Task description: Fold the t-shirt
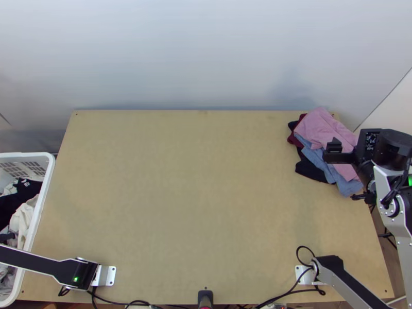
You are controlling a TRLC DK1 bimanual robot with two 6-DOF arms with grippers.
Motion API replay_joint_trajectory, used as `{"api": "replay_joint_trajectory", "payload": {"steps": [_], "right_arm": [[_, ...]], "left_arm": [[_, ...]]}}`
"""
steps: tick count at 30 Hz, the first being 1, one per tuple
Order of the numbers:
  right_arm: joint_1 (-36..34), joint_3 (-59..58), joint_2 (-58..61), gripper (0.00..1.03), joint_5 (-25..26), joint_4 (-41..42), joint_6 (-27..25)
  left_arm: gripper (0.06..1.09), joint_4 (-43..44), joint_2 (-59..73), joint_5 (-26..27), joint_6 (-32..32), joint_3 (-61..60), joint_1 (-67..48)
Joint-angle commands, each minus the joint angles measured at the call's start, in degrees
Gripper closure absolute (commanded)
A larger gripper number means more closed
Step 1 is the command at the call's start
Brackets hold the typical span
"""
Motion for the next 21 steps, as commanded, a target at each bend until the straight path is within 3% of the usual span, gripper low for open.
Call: {"api": "replay_joint_trajectory", "payload": {"steps": [1, 4, 7, 12, 17, 21], "right_arm": [[-0.1, 0.2, 0.1, 0.04, 0.0, -0.2, 0.0], [0.0, 0.4, 0.2, 0.04, 0.0, -0.2, 0.0], [0.0, 0.5, 0.2, 0.04, 0.0, -0.2, 0.0], [0.0, 0.5, 0.2, 0.04, 0.0, -0.3, 0.1], [-0.3, -0.2, 0.2, 0.04, -0.1, -0.3, 0.6], [-0.8, -0.8, 0.2, 0.04, -0.1, -0.2, 0.6]], "left_arm": [[0.77, -0.1, 0.7, 0.3, -2.0, 0.2, -0.1], [0.82, 0.0, 1.4, 0.3, -2.1, 0.1, -0.1], [1.04, 0.6, 1.6, 0.4, -2.1, 0.1, -0.1], [1.04, -1.0, 0.5, 1.0, -4.0, 0.6, 0.0], [1.04, -17.7, -6.0, 12.3, -14.4, 4.1, -0.5], [1.04, -23.4, -14.9, 19.9, -19.6, 1.6, -2.5]]}}
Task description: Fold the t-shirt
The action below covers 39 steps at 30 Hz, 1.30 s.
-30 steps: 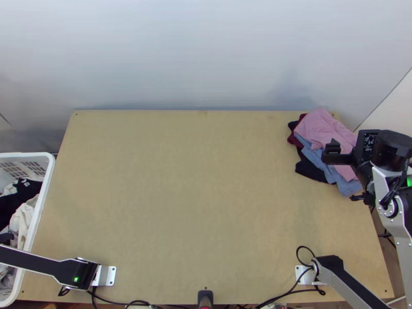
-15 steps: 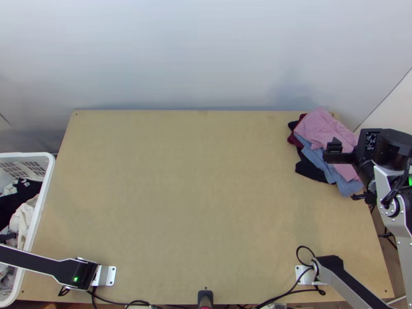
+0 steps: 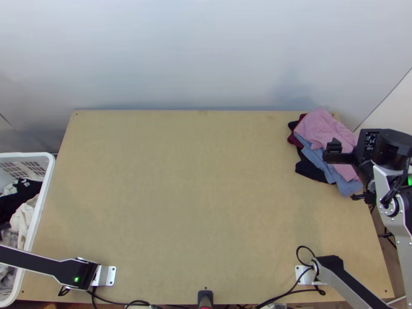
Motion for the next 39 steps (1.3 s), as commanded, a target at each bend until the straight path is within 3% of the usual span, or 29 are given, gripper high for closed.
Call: {"api": "replay_joint_trajectory", "payload": {"steps": [1, 10, 18, 28, 39], "right_arm": [[-0.8, -0.8, -0.1, 0.04, -0.1, 0.1, 0.2], [-1.7, -2.7, -1.5, 0.04, -0.1, 0.2, 0.6], [-2.7, -4.9, -3.6, 0.04, -0.1, 0.5, 1.3], [-3.6, -6.8, -6.2, 0.04, -0.1, 0.0, 1.3], [-4.5, -9.3, -8.3, 0.04, -0.1, -0.1, 1.3]], "left_arm": [[1.04, -11.6, -12.2, 11.4, -8.6, -1.2, -2.5], [1.04, -18.2, -30.3, 18.8, -12.4, -4.6, -9.4], [1.04, -24.7, -44.3, 28.1, -25.0, -7.8, -18.2], [1.04, -24.3, -61.7, 28.1, -33.5, -11.1, -42.4], [1.04, -23.1, -67.2, 26.8, -49.4, -5.4, -78.1]]}}
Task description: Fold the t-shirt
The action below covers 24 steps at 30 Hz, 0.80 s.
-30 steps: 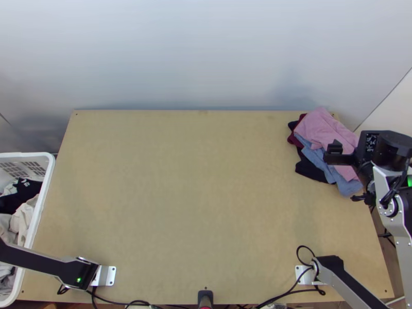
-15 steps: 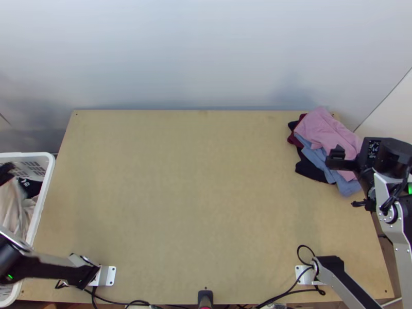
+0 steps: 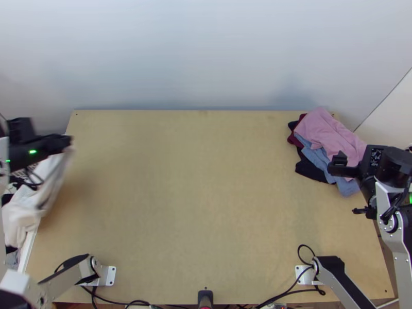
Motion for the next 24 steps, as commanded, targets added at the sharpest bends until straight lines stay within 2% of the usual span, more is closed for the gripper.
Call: {"api": "replay_joint_trajectory", "payload": {"steps": [1, 4, 8, 13, 24], "right_arm": [[-0.6, -2.1, -1.6, 0.04, 0.1, -0.3, 0.0], [-0.6, -3.6, -2.4, 0.04, 0.1, -0.5, 0.0], [-1.1, -5.6, -3.4, 0.04, 0.1, -0.8, -0.1], [-4.3, -8.9, -6.5, 0.04, 0.1, -1.1, 0.4], [-12.6, -16.4, -15.2, 0.04, 0.2, -2.9, 1.2]], "left_arm": [[1.04, 2.5, -4.2, -1.2, -9.8, 1.2, -24.4], [1.04, 4.8, -3.8, -5.4, -9.7, 0.7, -35.5], [1.04, 5.0, -0.5, -6.1, -9.1, 0.9, -48.1], [1.04, 8.0, 7.4, -11.4, -7.2, 3.5, -64.1], [1.04, 7.3, 35.9, -11.4, -8.1, 34.7, -85.1]]}}
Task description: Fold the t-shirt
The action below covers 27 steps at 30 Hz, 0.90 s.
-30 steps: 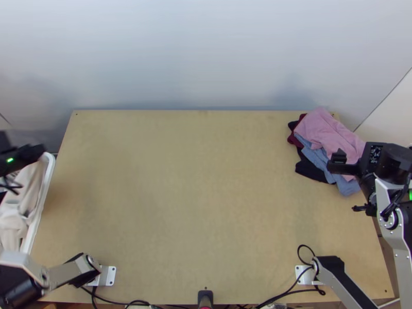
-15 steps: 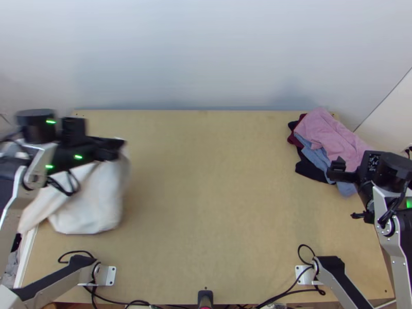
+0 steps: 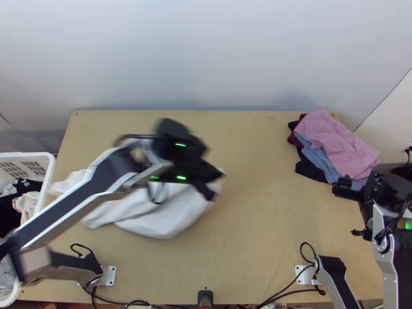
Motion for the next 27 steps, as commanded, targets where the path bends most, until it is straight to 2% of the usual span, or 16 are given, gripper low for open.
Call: {"api": "replay_joint_trajectory", "payload": {"steps": [1, 3, 4, 5, 6, 7, 17, 20, 24, 27], "right_arm": [[-5.0, -4.0, -4.4, 0.04, 0.0, -0.7, 0.0], [-5.6, -4.1, -4.5, 0.04, 0.0, -0.8, -0.1], [-5.8, -4.0, -4.5, 0.04, 0.0, -0.8, -0.2], [-5.8, -4.0, -4.5, 0.04, 0.0, -0.8, -0.3], [-5.8, -4.0, -4.6, 0.04, 0.0, -0.7, -0.3], [-5.8, -4.0, -4.6, 0.04, 0.0, -0.7, -0.2], [-5.8, -4.1, -1.3, 0.04, -0.7, 3.1, 0.0], [-5.8, -3.6, 0.1, 0.04, -0.9, 4.4, -0.2], [-5.5, -3.4, 1.4, 0.04, -1.1, 5.7, -0.2], [-5.5, -3.2, 1.8, 0.04, -1.2, 6.1, -0.2]], "left_arm": [[1.04, -0.4, 16.4, -0.6, -0.3, 17.5, -14.9], [1.03, -0.4, 18.8, -0.6, -0.4, 18.8, -16.6], [0.92, -0.4, 19.3, -0.6, -1.1, 18.8, -16.7], [0.71, -0.4, 19.5, -0.6, -1.9, 18.6, -16.7], [0.38, -0.5, 19.6, -0.7, -2.1, 18.3, -16.6], [0.12, -0.9, 19.4, -1.0, -2.1, 18.1, -16.3], [0.10, -2.2, 14.0, -1.8, -0.1, 11.2, -9.0], [0.10, -4.7, 13.5, -1.7, 4.8, 8.8, -9.0], [0.10, -13.5, 17.1, -1.9, 12.3, 6.5, -8.9], [0.10, -14.8, 18.1, -2.5, 14.2, 2.5, -6.7]]}}
